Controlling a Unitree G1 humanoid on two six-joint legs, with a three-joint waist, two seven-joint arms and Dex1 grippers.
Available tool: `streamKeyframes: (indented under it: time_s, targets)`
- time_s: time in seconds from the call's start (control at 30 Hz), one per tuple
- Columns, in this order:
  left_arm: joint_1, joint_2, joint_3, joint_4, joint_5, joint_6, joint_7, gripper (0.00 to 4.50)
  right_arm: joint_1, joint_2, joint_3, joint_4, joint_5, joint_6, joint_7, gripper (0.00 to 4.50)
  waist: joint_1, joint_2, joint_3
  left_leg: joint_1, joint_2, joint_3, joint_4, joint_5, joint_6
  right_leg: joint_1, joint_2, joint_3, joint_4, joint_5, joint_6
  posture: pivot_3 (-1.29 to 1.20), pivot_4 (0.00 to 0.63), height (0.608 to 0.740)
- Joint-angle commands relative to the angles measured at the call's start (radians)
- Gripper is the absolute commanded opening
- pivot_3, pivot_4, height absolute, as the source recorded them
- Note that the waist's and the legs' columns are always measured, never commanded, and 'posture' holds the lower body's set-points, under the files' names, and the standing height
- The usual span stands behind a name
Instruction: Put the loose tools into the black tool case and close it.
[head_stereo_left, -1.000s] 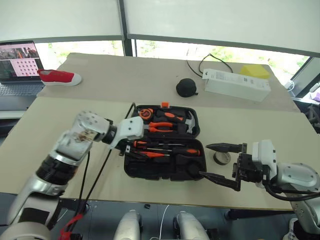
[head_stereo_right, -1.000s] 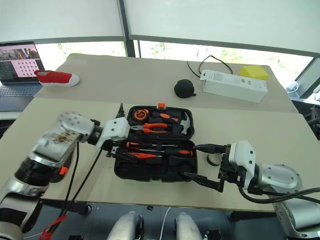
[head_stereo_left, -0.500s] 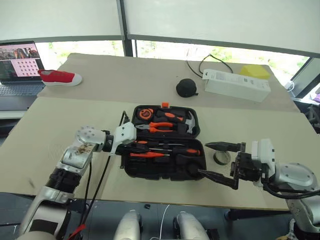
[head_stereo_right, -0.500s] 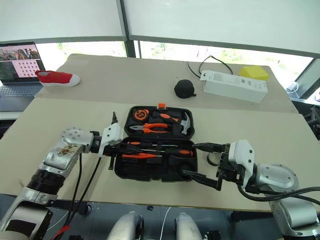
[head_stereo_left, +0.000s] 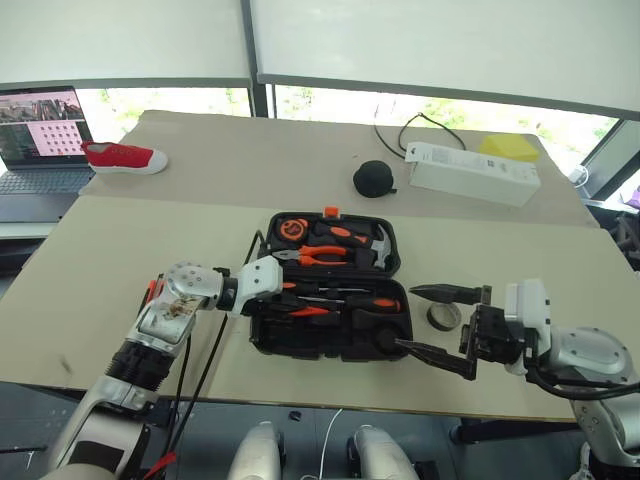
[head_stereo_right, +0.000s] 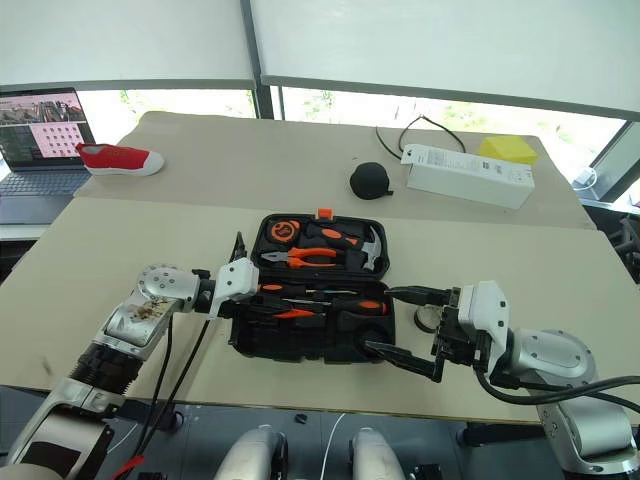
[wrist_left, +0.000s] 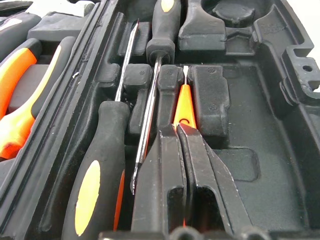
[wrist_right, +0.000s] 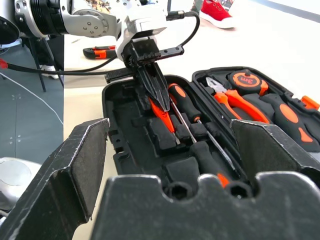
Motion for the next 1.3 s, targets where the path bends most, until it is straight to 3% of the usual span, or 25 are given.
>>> streamKeyframes:
  time_s: [0.03,0.13,0.23,0.33,0.47,0.6,0.73,0.93,1.2,1.3]
  targets:
    - [0.056,0.013,0.008,-0.006,0.008,0.029,0.023,0.09,0.015,0.003,-0.045,0.008,0.001,-0.048,0.015,4.50,-0.001,0.000,0.000,0.000,0.000,0.000,0.000,0.000,0.000,0.000,0.000,0.000,0.000,0.000,0.000,0.00,0.150,0.740]
    - [0.094,-0.007,0.134,-0.071,-0.105,0.022,0.068,0.09,0.030,0.010,-0.072,0.038,-0.012,-0.094,0.022,4.50,-0.005,0.001,0.000,0.000,0.000,0.000,0.000,0.000,0.000,0.000,0.000,0.000,0.000,0.000,0.000,0.00,0.150,0.740]
    - [0.174,0.015,0.293,-0.174,-0.229,0.019,0.091,0.68,0.049,0.014,-0.101,0.085,-0.012,-0.142,0.055,4.50,-0.013,0.000,0.000,-0.001,0.001,0.000,0.000,0.000,0.000,-0.002,0.000,0.000,0.000,0.000,0.000,0.00,0.150,0.740]
    - [0.314,0.067,0.487,-0.283,-0.340,0.069,0.127,1.65,0.085,0.048,-0.148,0.154,0.064,-0.190,0.137,4.50,-0.023,-0.001,0.000,-0.001,0.002,-0.001,-0.002,0.000,0.000,-0.003,0.000,0.000,0.000,0.000,-0.001,0.00,0.150,0.740]
    - [0.574,0.129,0.718,-0.341,-0.365,0.091,0.172,3.00,0.096,0.053,-0.137,0.185,0.032,-0.245,0.189,4.50,-0.030,0.003,0.002,0.001,0.003,-0.006,-0.007,-0.001,0.000,-0.003,-0.003,0.001,-0.001,-0.001,-0.002,0.00,0.150,0.740]
    - [0.824,0.066,0.987,-0.344,-0.410,0.086,0.250,4.46,0.076,0.083,-0.104,0.187,0.052,-0.257,0.206,4.50,-0.023,0.002,0.002,0.004,0.003,-0.006,-0.008,-0.001,0.000,0.000,-0.004,0.001,-0.003,-0.002,-0.002,0.00,0.150,0.740]
    - [1.012,-0.004,1.159,-0.285,-0.405,0.036,0.296,4.46,0.055,0.106,-0.059,0.186,0.037,-0.313,0.263,4.50,-0.021,0.000,0.002,0.005,0.004,-0.005,-0.010,-0.001,0.000,0.000,-0.004,0.001,-0.006,-0.003,-0.003,0.00,0.150,0.740]
    - [1.135,-0.034,1.217,-0.218,-0.373,-0.017,0.330,4.46,0.030,0.106,-0.016,0.242,-0.016,-0.394,0.323,4.50,0.004,-0.002,0.001,0.007,0.003,-0.004,-0.010,-0.001,-0.001,-0.002,-0.010,-0.002,-0.007,-0.013,-0.004,0.00,0.150,0.740]
    - [1.102,0.001,1.147,-0.482,-0.537,0.253,0.444,4.46,-0.040,0.122,0.009,0.236,0.007,-0.383,0.294,4.50,0.004,-0.003,0.000,0.006,0.002,0.000,-0.010,-0.005,-0.006,0.000,-0.016,-0.003,-0.007,-0.010,-0.007,0.00,0.150,0.740]
    - [0.977,0.040,1.048,-0.584,-0.552,0.428,0.626,4.46,-0.083,0.137,0.035,0.215,0.014,-0.355,0.261,4.50,0.003,-0.003,0.000,0.005,0.002,0.001,-0.010,-0.002,-0.001,0.001,-0.015,-0.003,-0.006,-0.007,-0.003,0.00,0.150,0.740]
